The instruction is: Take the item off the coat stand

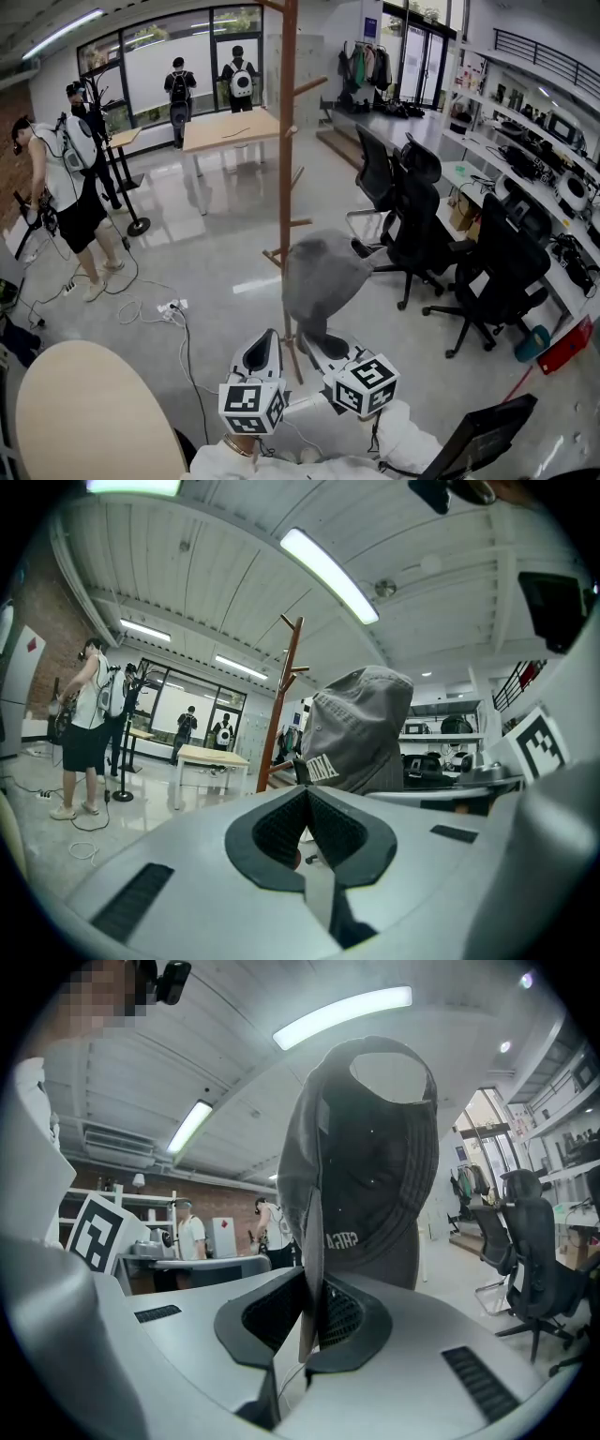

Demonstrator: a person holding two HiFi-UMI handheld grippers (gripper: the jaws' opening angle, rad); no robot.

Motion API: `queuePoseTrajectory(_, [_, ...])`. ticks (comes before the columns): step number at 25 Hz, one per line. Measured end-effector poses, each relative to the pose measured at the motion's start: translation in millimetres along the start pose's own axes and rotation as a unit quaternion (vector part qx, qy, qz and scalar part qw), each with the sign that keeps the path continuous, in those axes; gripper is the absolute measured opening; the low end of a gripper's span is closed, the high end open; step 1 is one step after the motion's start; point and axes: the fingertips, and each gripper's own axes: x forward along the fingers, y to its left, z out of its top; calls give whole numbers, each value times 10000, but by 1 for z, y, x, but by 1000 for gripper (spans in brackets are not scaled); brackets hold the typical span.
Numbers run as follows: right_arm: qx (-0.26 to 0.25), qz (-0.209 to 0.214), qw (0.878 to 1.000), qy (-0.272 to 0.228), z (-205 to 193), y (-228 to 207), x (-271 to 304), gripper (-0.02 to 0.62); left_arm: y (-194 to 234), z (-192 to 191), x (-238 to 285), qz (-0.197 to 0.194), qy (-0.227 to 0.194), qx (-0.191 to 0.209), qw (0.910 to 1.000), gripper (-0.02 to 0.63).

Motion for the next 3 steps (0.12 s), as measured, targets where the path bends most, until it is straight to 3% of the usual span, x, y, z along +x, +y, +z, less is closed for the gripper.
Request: queuePoseTrajectory(3, [-16,-3,10000,-14,-1,3,1,23,3,-1,-3,0,4,-6,10000,0])
